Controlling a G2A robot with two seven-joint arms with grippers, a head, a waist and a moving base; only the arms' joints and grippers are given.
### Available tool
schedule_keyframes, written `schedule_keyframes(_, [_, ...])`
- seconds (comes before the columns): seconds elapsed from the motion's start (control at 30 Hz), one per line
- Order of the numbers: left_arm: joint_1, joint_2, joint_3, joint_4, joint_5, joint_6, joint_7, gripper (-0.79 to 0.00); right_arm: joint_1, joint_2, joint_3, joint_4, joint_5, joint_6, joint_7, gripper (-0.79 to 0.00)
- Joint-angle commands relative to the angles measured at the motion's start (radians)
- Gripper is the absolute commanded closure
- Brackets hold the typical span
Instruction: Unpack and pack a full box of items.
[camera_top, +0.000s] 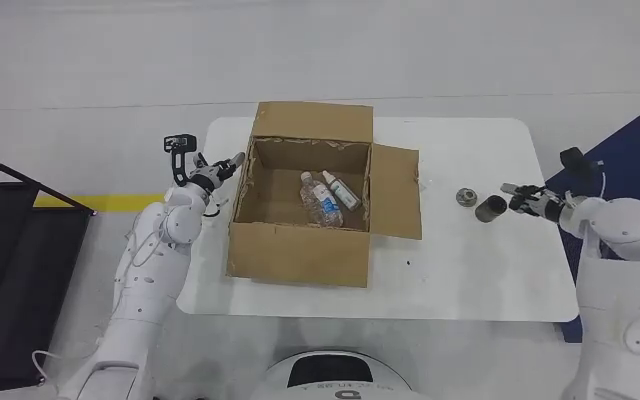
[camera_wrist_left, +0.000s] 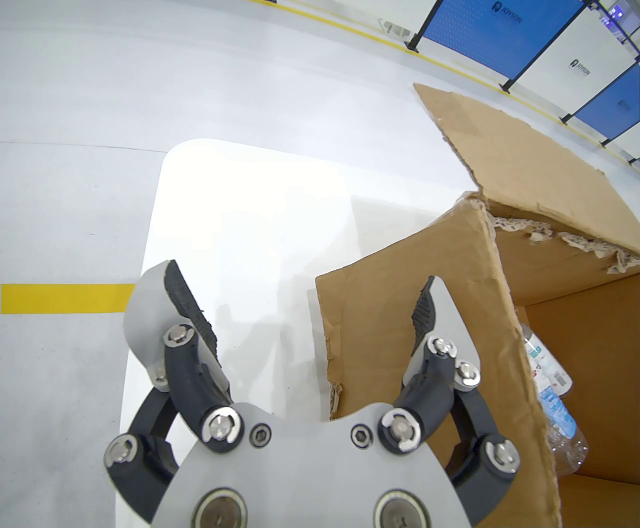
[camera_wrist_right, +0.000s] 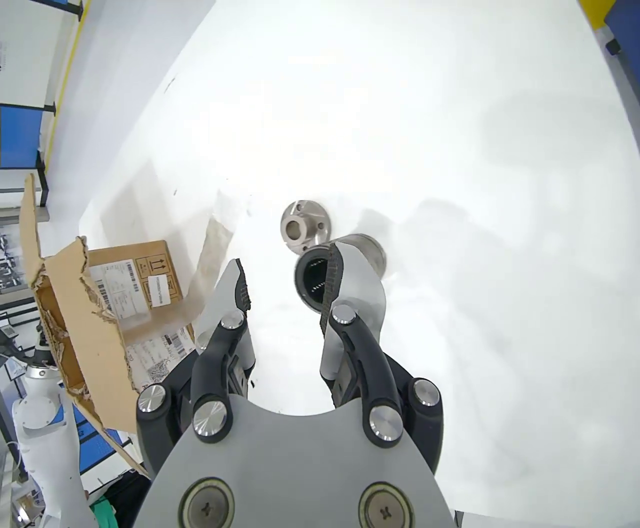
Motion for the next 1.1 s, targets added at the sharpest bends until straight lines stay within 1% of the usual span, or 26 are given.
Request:
schedule_keyframes(0.0, [0.000, 0.000, 0.000, 0.000, 0.000, 0.000, 0.000, -0.785, -0.011, 0.004, 0.009, -0.005, -0.005, 0.003, 0.008, -0.283])
schedule_keyframes(0.1, [0.000, 0.000, 0.000, 0.000, 0.000, 0.000, 0.000, -0.785, -0.018, 0.009, -0.002, -0.004, -0.048, 0.031, 0.024, -0.277])
schedule_keyframes(0.23, [0.000, 0.000, 0.000, 0.000, 0.000, 0.000, 0.000, -0.785, -0.005, 0.013, -0.045, 0.001, -0.064, 0.023, 0.065, -0.271])
schedule_keyframes(0.33, [0.000, 0.000, 0.000, 0.000, 0.000, 0.000, 0.000, -0.785, 0.005, 0.017, -0.060, 0.007, -0.073, 0.028, 0.075, -0.296])
schedule_keyframes(0.53, [0.000, 0.000, 0.000, 0.000, 0.000, 0.000, 0.000, -0.785, 0.025, 0.023, -0.099, 0.025, -0.130, 0.081, 0.083, -0.286])
schedule_keyframes(0.67, [0.000, 0.000, 0.000, 0.000, 0.000, 0.000, 0.000, -0.785, 0.045, 0.025, -0.121, 0.040, -0.164, 0.125, 0.071, -0.314])
schedule_keyframes(0.83, [0.000, 0.000, 0.000, 0.000, 0.000, 0.000, 0.000, -0.785, 0.071, 0.028, -0.156, 0.051, -0.189, 0.142, 0.079, -0.308])
schedule_keyframes(0.97, [0.000, 0.000, 0.000, 0.000, 0.000, 0.000, 0.000, -0.785, 0.103, 0.029, -0.193, 0.080, -0.228, 0.170, 0.090, -0.299])
schedule_keyframes(1.07, [0.000, 0.000, 0.000, 0.000, 0.000, 0.000, 0.000, -0.785, 0.128, 0.030, -0.222, 0.104, -0.245, 0.171, 0.108, -0.286])
